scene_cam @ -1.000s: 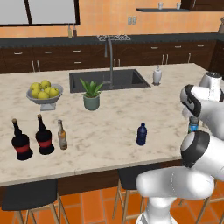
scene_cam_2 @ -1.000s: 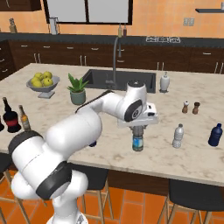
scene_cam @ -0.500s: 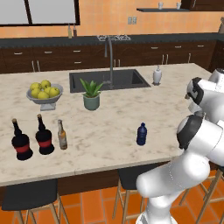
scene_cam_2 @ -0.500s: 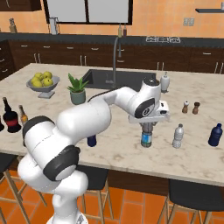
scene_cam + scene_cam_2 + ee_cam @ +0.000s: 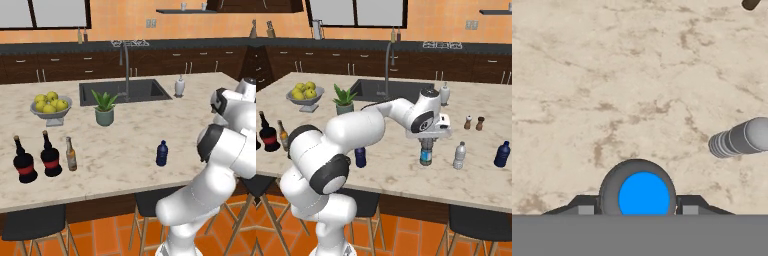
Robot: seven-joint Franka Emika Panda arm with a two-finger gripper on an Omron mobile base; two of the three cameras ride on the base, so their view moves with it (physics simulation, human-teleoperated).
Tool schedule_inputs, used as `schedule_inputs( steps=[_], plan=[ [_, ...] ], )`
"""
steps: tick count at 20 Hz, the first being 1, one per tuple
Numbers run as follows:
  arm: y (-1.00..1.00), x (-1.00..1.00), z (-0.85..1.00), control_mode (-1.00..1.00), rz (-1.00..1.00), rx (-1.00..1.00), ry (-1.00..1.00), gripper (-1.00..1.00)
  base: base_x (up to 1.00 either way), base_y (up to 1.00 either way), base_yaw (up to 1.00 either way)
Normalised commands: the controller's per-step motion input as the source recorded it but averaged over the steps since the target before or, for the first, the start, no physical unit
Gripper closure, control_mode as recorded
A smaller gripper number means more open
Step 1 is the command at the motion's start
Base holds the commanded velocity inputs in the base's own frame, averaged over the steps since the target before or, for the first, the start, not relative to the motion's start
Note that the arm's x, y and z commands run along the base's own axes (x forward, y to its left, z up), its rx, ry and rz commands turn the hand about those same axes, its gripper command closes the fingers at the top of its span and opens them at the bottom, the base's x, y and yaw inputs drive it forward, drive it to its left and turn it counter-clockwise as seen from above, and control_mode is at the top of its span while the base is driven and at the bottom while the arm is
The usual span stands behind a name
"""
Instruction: Move the plastic bottles in the middle to the plastics group, and the glass bottles in the middle to the glass group.
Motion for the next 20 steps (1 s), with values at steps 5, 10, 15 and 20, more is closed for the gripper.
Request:
schedule_inputs(
  steps=[5, 10, 15, 20],
  plan=[
    [-0.13, 0.08, -0.1, -1.0, -0.15, 0.0, -0.04, 1.0, 0.0, 0.0, 0.0],
    [-0.16, 0.06, 0.0, -1.0, -0.13, 0.0, -0.08, 1.0, 0.0, 0.0, 0.0],
    [-0.12, 0.0, -0.07, -1.0, -0.11, 0.0, -0.12, 1.0, 0.0, 0.0, 0.0],
    [0.0, 0.0, -0.05, -1.0, -0.1, -0.07, -0.01, 1.0, 0.0, 0.0, 0.0]
  ],
)
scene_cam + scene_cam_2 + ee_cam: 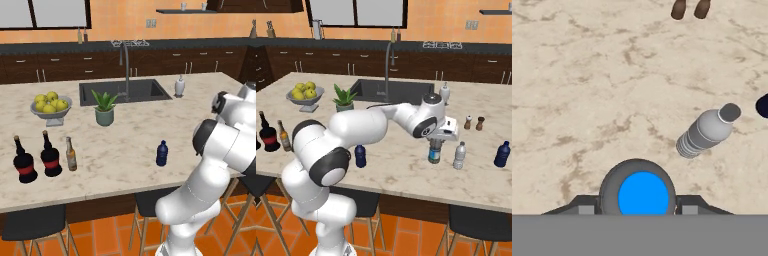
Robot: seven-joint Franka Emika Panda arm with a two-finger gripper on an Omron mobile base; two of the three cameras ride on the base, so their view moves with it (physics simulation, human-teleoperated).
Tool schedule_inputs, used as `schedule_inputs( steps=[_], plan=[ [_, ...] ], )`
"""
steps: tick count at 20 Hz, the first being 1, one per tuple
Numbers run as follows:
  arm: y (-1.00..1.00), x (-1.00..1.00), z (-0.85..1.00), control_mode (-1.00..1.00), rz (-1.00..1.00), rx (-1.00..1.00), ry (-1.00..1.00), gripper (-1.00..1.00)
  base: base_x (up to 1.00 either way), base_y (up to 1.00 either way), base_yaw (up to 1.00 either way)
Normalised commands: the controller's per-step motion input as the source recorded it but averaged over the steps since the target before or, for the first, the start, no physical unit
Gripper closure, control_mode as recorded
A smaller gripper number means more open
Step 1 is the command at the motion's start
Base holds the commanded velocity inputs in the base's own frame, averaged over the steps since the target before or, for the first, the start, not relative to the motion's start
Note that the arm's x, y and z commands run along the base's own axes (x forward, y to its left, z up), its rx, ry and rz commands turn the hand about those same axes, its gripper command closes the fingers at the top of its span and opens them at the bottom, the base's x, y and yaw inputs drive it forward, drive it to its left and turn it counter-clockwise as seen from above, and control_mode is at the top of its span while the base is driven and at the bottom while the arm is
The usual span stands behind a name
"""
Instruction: Move the plastic bottles in the middle to the plastics group, and the glass bottles in the middle to the glass group.
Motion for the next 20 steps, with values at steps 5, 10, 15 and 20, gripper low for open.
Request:
schedule_inputs(
  steps=[5, 10, 15, 20],
  plan=[
    [-0.03, 0.01, -0.17, -1.0, -0.06, -0.09, 0.0, 1.0, 0.0, 0.0, 0.0],
    [-0.02, 0.06, -0.29, -1.0, -0.06, -0.02, 0.0, 1.0, 0.0, 0.0, 0.0],
    [-0.03, 0.01, -0.43, -1.0, -0.02, 0.0, 0.0, 1.0, 0.0, 0.0, 0.0],
    [-0.28, 0.03, -0.35, -1.0, 0.0, 0.04, -0.01, 1.0, 0.0, 0.0, 0.0]
  ],
)
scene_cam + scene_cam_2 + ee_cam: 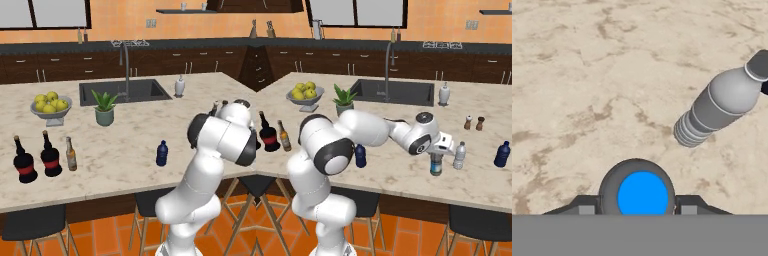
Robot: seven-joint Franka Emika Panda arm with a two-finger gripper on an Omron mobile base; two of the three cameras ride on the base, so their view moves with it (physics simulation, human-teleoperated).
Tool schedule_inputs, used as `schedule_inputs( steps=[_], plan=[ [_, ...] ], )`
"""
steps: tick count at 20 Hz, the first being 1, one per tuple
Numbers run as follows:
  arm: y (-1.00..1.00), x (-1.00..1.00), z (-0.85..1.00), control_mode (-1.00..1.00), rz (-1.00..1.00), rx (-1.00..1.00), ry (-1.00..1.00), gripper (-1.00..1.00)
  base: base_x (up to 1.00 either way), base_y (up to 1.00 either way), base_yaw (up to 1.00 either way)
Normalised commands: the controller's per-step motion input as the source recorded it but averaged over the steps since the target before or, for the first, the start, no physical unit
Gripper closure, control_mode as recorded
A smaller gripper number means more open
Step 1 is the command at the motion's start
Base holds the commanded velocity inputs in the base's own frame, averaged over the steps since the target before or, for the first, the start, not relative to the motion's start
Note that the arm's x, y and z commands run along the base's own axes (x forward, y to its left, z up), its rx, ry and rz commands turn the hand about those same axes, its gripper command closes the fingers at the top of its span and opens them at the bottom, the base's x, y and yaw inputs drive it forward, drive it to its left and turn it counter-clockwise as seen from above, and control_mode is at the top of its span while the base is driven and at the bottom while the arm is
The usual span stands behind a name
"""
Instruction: Move the plastic bottles in the middle to the plastics group, and the glass bottles in the middle to the glass group.
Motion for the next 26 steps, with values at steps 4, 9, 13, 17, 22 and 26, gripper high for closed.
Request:
schedule_inputs(
  steps=[4, 9, 13, 17, 22, 26],
  plan=[
    [-0.32, 0.03, -0.07, -1.0, 0.0, 0.08, -0.08, 1.0, 0.0, 0.0, 0.0],
    [-0.2, 0.25, 0.04, -1.0, 0.0, 0.03, -0.02, 1.0, 0.0, 0.0, 0.0],
    [-0.01, 0.28, -0.11, -1.0, 0.0, 0.0, -0.01, 1.0, 0.0, 0.0, 0.0],
    [-0.08, 0.18, -0.27, -1.0, 0.0, 0.0, -0.07, 1.0, 0.0, 0.0, 0.0],
    [-0.02, 0.13, -0.34, -1.0, 0.0, -0.06, 0.0, 1.0, 0.0, 0.0, 0.0],
    [0.06, 0.04, -0.18, -1.0, 0.0, -0.09, 0.01, 1.0, 0.0, 0.0, 0.0]
  ],
)
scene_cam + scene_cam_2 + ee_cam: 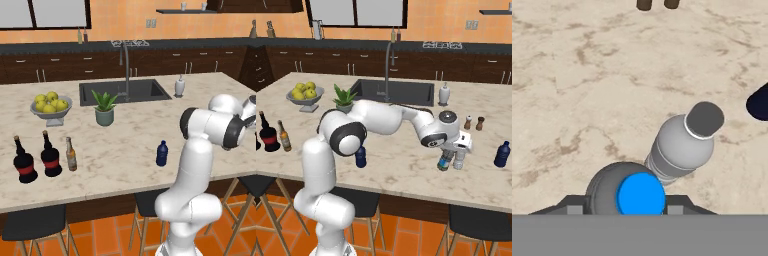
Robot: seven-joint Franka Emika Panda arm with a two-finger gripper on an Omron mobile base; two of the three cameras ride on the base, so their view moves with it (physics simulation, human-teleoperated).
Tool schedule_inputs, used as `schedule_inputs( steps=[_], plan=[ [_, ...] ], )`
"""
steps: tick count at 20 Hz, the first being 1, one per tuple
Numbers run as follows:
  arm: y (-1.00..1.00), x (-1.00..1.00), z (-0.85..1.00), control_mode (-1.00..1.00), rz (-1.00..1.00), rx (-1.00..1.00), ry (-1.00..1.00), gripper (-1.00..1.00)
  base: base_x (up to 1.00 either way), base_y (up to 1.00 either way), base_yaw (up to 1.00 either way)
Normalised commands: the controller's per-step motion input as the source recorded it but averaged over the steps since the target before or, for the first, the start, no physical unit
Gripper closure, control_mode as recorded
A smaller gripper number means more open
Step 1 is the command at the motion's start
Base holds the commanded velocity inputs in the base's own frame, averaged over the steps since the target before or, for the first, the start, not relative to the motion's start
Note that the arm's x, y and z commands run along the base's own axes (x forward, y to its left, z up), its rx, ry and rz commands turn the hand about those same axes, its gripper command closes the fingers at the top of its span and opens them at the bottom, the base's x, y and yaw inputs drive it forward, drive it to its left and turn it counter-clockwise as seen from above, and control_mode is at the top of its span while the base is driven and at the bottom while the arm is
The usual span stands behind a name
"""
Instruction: Move the plastic bottles in the middle to the plastics group, and the glass bottles in the middle to the glass group.
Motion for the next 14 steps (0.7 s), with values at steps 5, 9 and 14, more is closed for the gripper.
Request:
schedule_inputs(
  steps=[5, 9, 14],
  plan=[
    [0.43, 0.0, 0.01, -1.0, 0.0, -0.09, 0.0, 1.0, 0.0, 0.0, 0.0],
    [0.46, 0.0, 0.0, -1.0, 0.0, -0.06, 0.0, 1.0, 0.0, 0.0, 0.0],
    [0.0, 0.0, 0.0, -1.0, 0.0, 0.0, 0.0, -1.0, 0.0, 0.0, 0.0]
  ],
)
